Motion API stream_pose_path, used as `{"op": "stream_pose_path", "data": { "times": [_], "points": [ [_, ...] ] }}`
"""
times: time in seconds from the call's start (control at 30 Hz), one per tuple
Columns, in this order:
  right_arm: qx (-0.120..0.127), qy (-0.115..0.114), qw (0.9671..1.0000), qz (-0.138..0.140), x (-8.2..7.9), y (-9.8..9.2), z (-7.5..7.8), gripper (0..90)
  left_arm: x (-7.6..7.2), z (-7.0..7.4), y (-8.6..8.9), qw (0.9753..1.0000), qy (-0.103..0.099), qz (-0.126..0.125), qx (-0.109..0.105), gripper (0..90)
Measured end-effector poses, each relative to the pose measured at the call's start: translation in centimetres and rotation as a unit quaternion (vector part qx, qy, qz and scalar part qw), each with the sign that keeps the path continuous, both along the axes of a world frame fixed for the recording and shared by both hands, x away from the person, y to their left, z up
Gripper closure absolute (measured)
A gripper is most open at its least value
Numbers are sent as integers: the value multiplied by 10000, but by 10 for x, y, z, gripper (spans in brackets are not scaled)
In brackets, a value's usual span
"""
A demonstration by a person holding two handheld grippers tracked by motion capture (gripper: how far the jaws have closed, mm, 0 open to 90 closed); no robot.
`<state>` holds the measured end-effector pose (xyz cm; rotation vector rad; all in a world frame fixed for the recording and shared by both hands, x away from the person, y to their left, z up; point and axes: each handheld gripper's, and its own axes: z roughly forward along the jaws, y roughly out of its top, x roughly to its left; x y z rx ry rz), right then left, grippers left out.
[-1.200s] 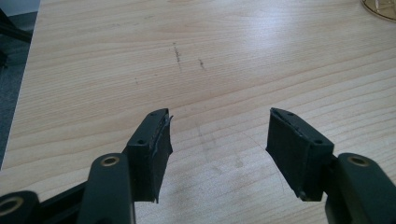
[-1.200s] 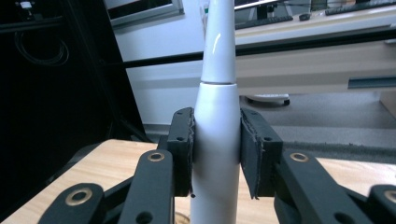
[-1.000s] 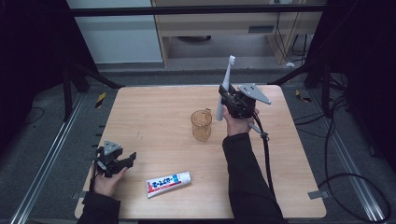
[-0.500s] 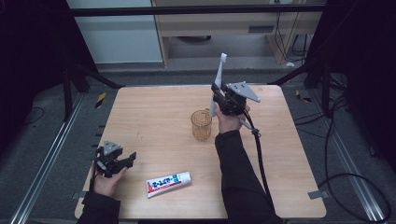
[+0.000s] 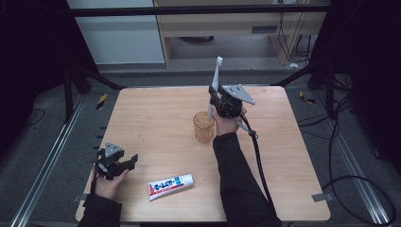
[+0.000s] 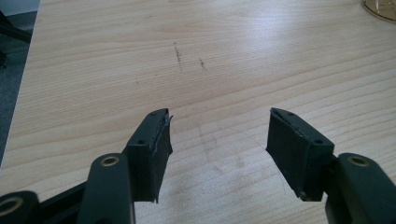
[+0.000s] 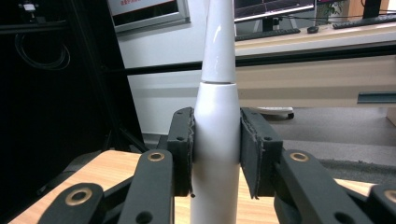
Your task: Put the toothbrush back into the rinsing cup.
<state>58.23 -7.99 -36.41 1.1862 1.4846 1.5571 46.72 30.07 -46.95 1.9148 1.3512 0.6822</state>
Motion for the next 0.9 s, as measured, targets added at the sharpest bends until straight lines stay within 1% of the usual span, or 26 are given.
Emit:
{"op": "stream_pose_path", "data": {
  "times": [0.3, 0.47, 0.53, 0.63, 0.9],
  "points": [
    [-39, 40, 10000, 30, 2, 4, -10, 673, 0, 0, 0, 10000, -2, -5, 5, 390],
    [-33, 115, 9999, 44, 2, 5, -16, 673, 0, 0, 0, 10000, -5, 2, 1, 390],
    [-81, 122, 9999, 48, 2, 5, -18, 673, 0, 0, 0, 10000, -7, -4, 6, 390],
    [-53, 189, 9998, 53, 2, 6, -22, 673, 0, 0, 0, 10000, -7, -6, 12, 390],
    [-124, 291, 9995, 90, 1, 7, -33, 673, 0, 0, 0, 10000, -10, -8, 14, 390]
  ]
}}
